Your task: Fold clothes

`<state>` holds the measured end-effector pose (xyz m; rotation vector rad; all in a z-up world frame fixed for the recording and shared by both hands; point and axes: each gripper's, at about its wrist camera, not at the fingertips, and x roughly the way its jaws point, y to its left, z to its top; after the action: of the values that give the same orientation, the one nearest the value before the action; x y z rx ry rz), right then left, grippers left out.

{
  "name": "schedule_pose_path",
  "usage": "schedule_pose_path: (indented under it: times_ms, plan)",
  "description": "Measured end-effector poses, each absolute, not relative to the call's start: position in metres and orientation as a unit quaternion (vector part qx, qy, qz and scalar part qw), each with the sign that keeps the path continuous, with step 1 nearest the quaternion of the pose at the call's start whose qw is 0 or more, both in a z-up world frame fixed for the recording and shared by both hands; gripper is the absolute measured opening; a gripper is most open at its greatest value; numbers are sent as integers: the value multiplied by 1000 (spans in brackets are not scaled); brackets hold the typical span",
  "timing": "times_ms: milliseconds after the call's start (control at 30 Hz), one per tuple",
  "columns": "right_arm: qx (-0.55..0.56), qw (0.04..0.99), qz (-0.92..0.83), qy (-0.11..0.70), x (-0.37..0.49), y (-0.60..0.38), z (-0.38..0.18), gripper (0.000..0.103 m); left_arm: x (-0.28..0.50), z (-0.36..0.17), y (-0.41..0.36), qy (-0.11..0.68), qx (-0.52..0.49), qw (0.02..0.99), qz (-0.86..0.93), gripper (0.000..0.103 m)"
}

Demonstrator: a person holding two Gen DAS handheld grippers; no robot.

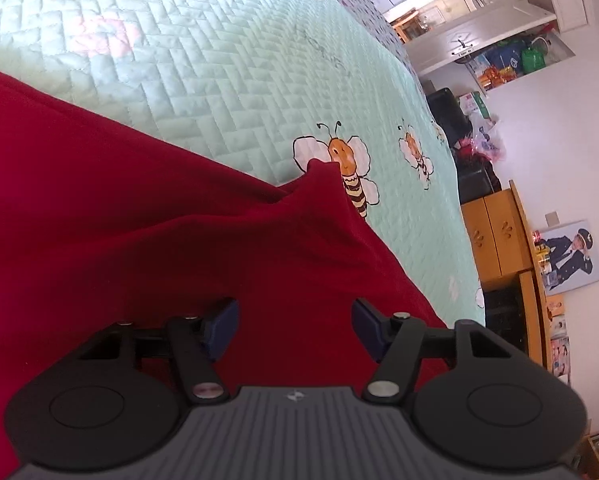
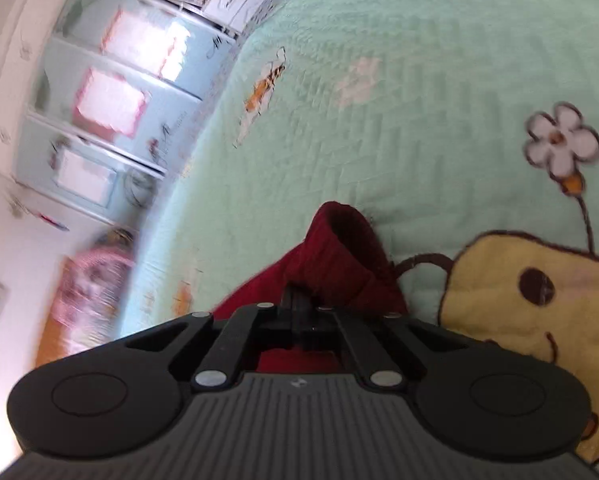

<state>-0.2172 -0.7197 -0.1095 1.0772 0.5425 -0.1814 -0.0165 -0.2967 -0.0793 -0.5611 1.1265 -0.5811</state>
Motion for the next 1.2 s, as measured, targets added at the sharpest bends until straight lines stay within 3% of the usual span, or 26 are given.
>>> schedule_pose_path:
  times_ms: [33,100,167,233,300,367,400,433,500,567,600,633,733,1000,1133,1200]
  plan:
    - [493,827,-91,255,-217,-717,-105,2,-18,-77,-298,518,-255,772,-266,65]
    - [475,842,-85,241,-214,-712,-92,14,-21,-73,-300,517,-246,777,-261,65]
    - [444,862,-58,238,-203,-705,-77,45,-25,-68,-303,514,-236,784,-255,67]
    - [422,870,-27,253,-187,-701,-73,57,-33,-63,-311,510,-221,791,-256,71]
    - [411,869,-37,274,-177,-705,-83,53,-37,-65,-316,508,-209,793,-264,72]
    - [423,858,-60,283,-179,-717,-96,10,-41,-68,-322,506,-196,794,-272,73]
    - [432,854,-72,281,-183,-720,-100,6,-42,-69,-323,505,-195,795,-275,72]
    - [436,855,-78,270,-192,-718,-98,8,-43,-71,-321,502,-201,794,-276,72]
    - [440,862,-80,239,-212,-710,-90,27,-43,-74,-316,498,-213,793,-278,72]
    - [441,872,-50,205,-232,-700,-81,65,-44,-75,-314,499,-223,792,-274,72]
    - [437,875,-37,203,-236,-694,-81,70,-45,-74,-314,499,-225,792,-271,72]
    - [431,876,-31,215,-235,-691,-85,71,-47,-72,-314,499,-225,793,-268,72]
    - [428,871,-56,234,-232,-691,-96,48,-54,-62,-310,494,-223,798,-263,72]
    - [395,897,2,197,-248,-629,-59,58,-72,-47,-238,439,-259,829,-230,74]
    - [403,868,-47,287,-232,-607,-91,57,-70,-80,-181,459,-352,801,-155,71]
    - [389,874,-43,289,-231,-594,-84,56,-72,-88,-159,451,-409,777,-160,71]
